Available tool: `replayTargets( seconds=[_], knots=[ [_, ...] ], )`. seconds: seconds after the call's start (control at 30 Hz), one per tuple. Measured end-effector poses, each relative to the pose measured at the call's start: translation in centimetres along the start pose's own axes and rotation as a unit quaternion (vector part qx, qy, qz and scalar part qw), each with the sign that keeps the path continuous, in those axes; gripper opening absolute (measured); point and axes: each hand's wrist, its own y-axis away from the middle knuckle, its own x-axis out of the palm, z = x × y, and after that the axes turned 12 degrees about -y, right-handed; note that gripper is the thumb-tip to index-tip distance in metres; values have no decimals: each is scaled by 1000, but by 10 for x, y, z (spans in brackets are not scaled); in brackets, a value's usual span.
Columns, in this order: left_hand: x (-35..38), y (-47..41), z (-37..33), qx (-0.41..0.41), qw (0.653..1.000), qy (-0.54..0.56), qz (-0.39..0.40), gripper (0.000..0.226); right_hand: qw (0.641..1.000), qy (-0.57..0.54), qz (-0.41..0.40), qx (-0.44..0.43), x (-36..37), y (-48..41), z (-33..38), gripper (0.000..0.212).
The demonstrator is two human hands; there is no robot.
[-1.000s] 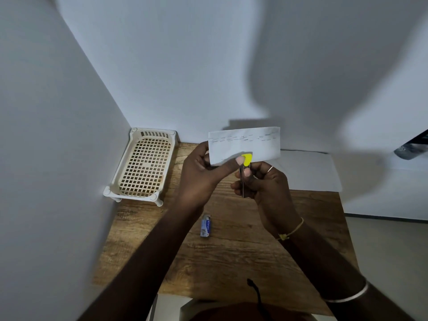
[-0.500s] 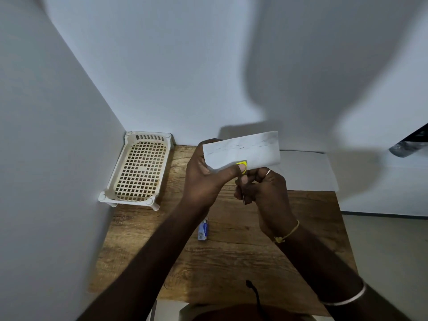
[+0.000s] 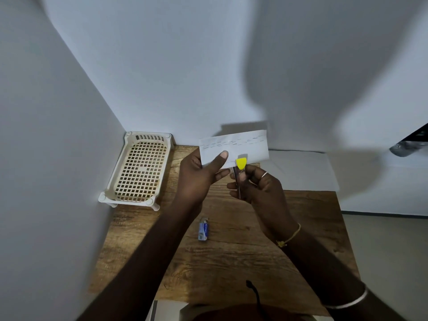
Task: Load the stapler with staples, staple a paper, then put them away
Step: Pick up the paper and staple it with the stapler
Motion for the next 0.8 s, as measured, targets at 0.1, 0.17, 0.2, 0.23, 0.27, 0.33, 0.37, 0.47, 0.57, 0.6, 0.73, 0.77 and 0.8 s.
replayTargets(
  seconds=[0.1, 0.17, 0.2, 0.23, 0.27, 0.33, 0.37, 0.47, 0.57, 0.6, 0.73, 0.77, 0.8],
  knots=[
    [-2, 0, 0, -16, 999, 24, -17, 25, 1000, 5, 8, -5, -3, 1, -2, 19],
    [-3, 0, 1, -20, 999, 32, -20, 25, 1000, 14, 13, -13, -8, 2, -6, 22],
    [-4, -1, 2, -24, 999, 36, -20, 25, 999, 24, 13, -18, -11, 2, -8, 24],
    [-4, -1, 3, -28, 999, 39, -21, 24, 999, 39, 11, -24, -15, 2, -11, 25],
    [-5, -1, 5, -30, 998, 42, -21, 23, 998, 58, 9, -32, -19, 1, -14, 26],
    [-5, -2, 7, -38, 998, 44, -25, 26, 992, 115, 4, -52, -29, -2, -22, 28],
    [-4, -1, 8, -43, 998, 44, -29, 28, 986, 152, 1, -64, -34, -4, -26, 28],
    [-4, -1, 10, -54, 997, 44, -34, 31, 954, 279, -11, -109, -52, -11, -43, 31],
    [-4, 0, 11, -61, 996, 49, -29, 34, 893, 431, 3, -127, -76, -18, -68, 34],
    [-3, 0, 11, -63, 996, 52, -27, 34, 872, 475, 13, -121, -84, -20, -77, 35],
    [-1, 3, 13, -64, 996, 54, -20, 34, 809, 583, 45, -59, -105, -23, -107, 40],
    [0, 3, 13, -65, 996, 54, -18, 34, 801, 594, 52, -50, -108, -23, -112, 41],
    [0, 4, 14, -66, 996, 55, -18, 34, 798, 598, 57, -45, -111, -22, -116, 42]
  ],
)
